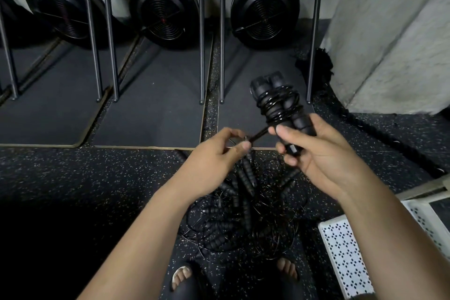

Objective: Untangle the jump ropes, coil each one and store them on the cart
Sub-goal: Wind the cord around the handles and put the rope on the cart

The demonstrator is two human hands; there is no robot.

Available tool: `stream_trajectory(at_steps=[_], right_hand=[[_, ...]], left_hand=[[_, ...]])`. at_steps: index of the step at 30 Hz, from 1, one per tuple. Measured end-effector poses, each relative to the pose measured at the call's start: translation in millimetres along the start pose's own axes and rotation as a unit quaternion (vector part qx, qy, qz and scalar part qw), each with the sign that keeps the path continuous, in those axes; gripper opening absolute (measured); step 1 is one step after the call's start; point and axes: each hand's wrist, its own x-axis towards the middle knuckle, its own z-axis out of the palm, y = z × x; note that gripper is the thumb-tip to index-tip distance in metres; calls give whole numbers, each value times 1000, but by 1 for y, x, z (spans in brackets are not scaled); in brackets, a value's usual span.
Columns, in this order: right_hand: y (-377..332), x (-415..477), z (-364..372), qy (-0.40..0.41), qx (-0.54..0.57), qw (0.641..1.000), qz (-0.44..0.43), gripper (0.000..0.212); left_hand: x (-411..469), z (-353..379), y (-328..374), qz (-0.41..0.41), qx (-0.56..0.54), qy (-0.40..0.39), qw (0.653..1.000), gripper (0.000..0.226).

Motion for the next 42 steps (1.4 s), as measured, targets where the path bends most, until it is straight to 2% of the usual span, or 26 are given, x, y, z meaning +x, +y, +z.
stream_trajectory(at_steps=[3, 6, 13, 16, 19, 23, 26, 29, 31, 32, 33, 35, 37, 39, 42], right_hand=[[14, 8, -9, 108, -138, 984, 5, 51], [24, 12, -17, 132, -267, 954, 25, 52], [33, 4, -11, -42, -425, 894, 134, 47], [30, -3, -4, -134, -433, 874, 176, 46], [24, -10, 1, -215, -431, 851, 211, 56], [6, -19, 3, -320, -383, 836, 226, 61], [-4, -22, -2, -375, -319, 841, 226, 68], [-9, -25, -7, -433, -218, 855, 186, 75], [-10, -24, -11, -434, -149, 876, 148, 78], [-10, -22, -12, -424, -118, 889, 127, 76], [-9, -21, -12, -409, -88, 902, 105, 69], [-6, -16, -11, -368, -35, 927, 63, 57], [-5, -12, -10, -322, 13, 946, 26, 54], [-6, -8, -9, -268, 48, 962, 0, 53], [-6, -3, -7, -130, 83, 988, -2, 46]], left_hand=[[-3, 1, 3, 4, 28, -24, 999, 35], [-3, 0, 3, 11, 38, -30, 999, 42], [-7, -3, 8, 28, -19, -30, 999, 45], [-8, -6, 9, 34, -46, -31, 998, 45], [-8, -9, 10, 42, -67, -48, 996, 43], [-10, -12, 14, 48, -100, -72, 991, 44], [-10, -14, 12, 45, -131, -107, 984, 43], [-10, -15, 14, 39, -155, -134, 978, 34], [-12, -14, 13, 27, -188, -131, 973, 17], [-12, -13, 10, 20, -190, -121, 974, 23], [-16, -13, 16, 7, -194, -95, 976, 37], [-15, -9, 15, 8, -198, -75, 977, 37], [-9, -5, 12, -2, -195, -62, 979, 40], [-5, -4, 9, 6, -180, -65, 981, 27], [-1, -1, 2, 3, -150, -70, 986, 24]])
